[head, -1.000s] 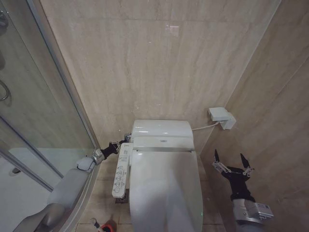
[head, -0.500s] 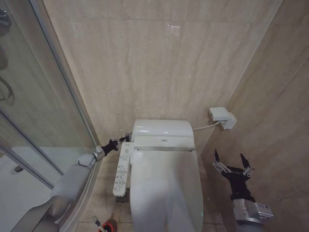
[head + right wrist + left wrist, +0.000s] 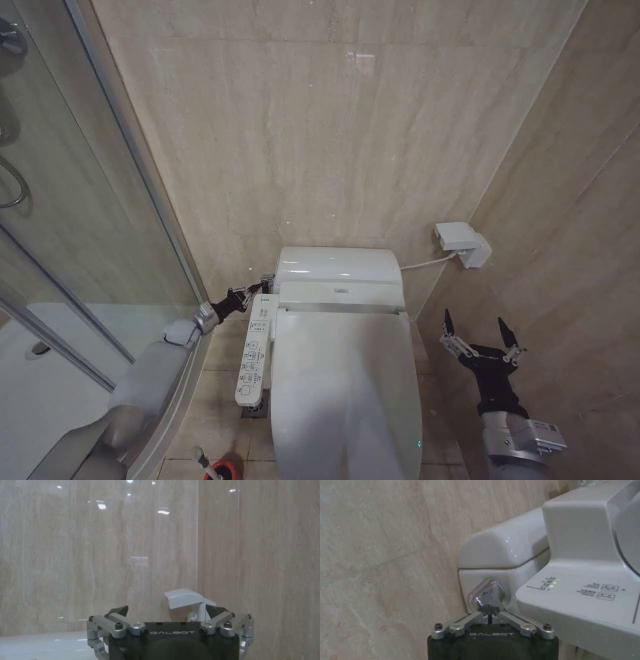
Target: Open the toilet lid, clean the toilet bowl with a toilet brush, close the toilet lid, and flush.
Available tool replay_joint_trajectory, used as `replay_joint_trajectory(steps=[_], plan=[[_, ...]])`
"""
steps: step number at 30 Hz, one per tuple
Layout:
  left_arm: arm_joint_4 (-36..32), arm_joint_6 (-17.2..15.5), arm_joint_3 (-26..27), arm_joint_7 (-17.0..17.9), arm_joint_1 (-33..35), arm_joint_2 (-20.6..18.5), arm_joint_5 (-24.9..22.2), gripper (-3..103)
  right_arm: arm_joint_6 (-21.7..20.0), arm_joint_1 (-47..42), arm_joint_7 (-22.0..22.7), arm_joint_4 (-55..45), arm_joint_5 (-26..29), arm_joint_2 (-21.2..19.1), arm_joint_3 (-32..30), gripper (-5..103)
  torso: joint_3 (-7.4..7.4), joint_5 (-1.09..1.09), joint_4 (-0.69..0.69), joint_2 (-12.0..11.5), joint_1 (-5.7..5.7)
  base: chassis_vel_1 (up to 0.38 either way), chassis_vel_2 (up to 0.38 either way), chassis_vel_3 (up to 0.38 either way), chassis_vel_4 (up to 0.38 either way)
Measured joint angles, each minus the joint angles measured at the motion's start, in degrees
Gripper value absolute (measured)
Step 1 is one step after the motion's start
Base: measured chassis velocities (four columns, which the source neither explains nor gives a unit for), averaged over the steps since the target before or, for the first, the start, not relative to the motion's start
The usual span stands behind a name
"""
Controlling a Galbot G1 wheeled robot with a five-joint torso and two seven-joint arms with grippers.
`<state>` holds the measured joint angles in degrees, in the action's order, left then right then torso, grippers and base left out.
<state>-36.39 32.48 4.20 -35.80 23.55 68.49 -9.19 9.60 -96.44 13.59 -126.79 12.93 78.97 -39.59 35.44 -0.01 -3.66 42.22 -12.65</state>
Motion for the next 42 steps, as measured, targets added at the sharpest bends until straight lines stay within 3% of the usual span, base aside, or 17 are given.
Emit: replay_joint_trajectory(steps=[42], plan=[[-3.6,-0.5,1.5,-1.3,3.0,-1.5,0.4,0,0.0,0.0,0.0,0.0,0.0,0.0,0.0,100,0.01,0.0,0.0,0.0,0.0,0.0,0.0,0.0,0.0]])
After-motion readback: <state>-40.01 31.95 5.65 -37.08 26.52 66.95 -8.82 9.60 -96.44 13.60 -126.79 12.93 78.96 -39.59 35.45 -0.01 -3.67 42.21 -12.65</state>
